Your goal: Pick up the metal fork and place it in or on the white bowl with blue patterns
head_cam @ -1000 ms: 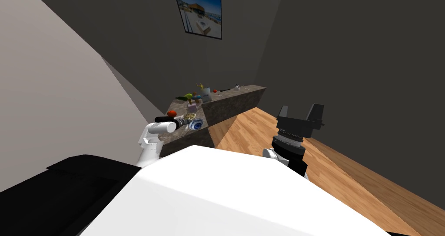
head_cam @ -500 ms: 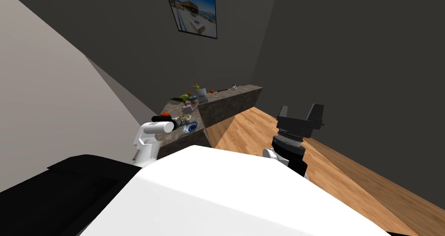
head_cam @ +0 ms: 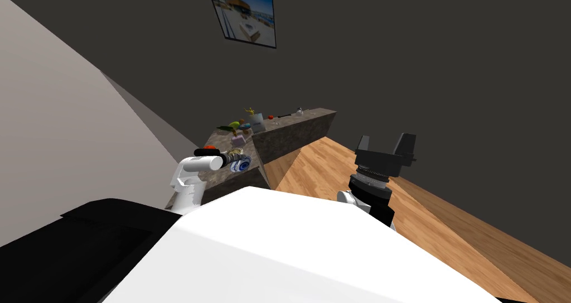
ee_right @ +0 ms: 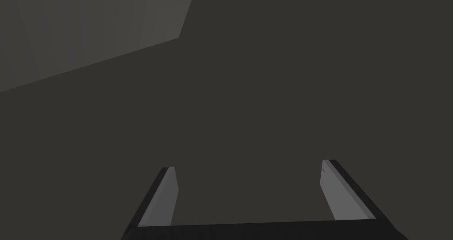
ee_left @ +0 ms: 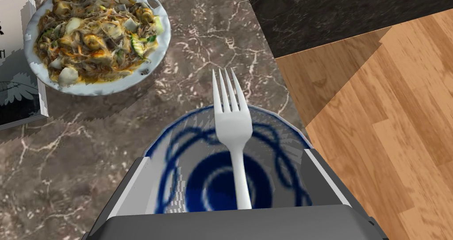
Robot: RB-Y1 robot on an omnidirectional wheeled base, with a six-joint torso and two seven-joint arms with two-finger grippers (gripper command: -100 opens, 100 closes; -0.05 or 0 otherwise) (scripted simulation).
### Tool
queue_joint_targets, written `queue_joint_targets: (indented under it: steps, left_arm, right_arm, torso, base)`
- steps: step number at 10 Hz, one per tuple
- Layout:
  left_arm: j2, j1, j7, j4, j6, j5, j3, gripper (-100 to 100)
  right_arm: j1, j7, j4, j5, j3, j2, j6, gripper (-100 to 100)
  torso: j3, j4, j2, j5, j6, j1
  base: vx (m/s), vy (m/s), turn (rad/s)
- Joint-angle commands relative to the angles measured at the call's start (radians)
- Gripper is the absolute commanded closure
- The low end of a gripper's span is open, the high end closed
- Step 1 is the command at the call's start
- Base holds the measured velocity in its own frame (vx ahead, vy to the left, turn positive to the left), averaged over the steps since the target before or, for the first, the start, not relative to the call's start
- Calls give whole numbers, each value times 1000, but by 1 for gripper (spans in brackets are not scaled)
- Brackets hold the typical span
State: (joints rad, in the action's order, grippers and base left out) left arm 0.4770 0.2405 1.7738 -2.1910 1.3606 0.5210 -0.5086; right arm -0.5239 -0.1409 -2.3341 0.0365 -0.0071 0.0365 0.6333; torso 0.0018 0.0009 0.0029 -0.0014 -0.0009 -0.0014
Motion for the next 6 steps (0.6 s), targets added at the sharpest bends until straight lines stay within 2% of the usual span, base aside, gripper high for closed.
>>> queue_joint_targets:
  steps: [1, 2, 3, 4, 6]
  left_arm:
    - [0, 0, 0, 0, 0, 0, 0, -100]
    - [0, 0, 0, 0, 0, 0, 0, -100]
    - [0, 0, 0, 0, 0, 0, 0, 0]
    - [17, 8, 36, -47, 40, 12, -8, -100]
    - [34, 17, 72, -95, 79, 25, -17, -100]
  right_arm:
    - [0, 0, 0, 0, 0, 0, 0, 0]
    - [0, 0, 0, 0, 0, 0, 0, 0]
    - [0, 0, 0, 0, 0, 0, 0, 0]
    - [0, 0, 0, 0, 0, 0, 0, 0]
    - [0, 0, 0, 0, 0, 0, 0, 0]
  torso:
    - [0, 0, 0, 0, 0, 0]
    - [0, 0, 0, 0, 0, 0]
    - [0, 0, 0, 0, 0, 0]
    - [0, 0, 0, 0, 0, 0]
    - [-1, 0, -1, 0, 0, 2]
  base:
    - [0, 0, 0]
    - [0, 0, 0]
    - [0, 0, 0]
    - [18, 25, -29]
    - [27, 43, -31]
